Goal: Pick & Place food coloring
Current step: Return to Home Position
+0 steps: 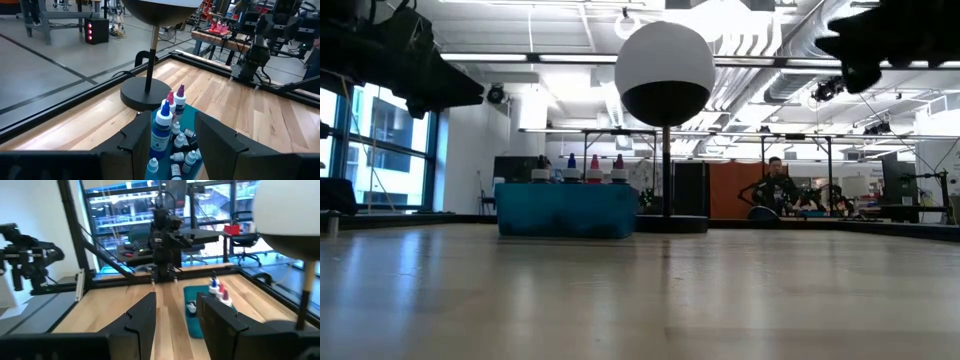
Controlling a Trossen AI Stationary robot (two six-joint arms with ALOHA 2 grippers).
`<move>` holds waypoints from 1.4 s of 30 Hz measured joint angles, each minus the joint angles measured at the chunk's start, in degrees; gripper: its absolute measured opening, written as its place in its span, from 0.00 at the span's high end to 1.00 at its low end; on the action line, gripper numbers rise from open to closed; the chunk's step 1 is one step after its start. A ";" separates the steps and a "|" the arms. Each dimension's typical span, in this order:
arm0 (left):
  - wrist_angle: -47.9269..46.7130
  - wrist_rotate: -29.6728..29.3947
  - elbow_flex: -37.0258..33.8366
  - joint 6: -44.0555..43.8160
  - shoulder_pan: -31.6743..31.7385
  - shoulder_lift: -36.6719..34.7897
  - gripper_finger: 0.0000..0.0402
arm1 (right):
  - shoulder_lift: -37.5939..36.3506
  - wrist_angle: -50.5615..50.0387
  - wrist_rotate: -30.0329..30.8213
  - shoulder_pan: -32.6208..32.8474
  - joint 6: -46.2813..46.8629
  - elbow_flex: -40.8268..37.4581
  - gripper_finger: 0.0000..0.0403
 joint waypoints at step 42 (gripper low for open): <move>-0.02 0.02 0.07 -0.01 0.00 0.02 0.63 | -11.15 -5.77 6.15 0.00 -3.72 -8.71 0.67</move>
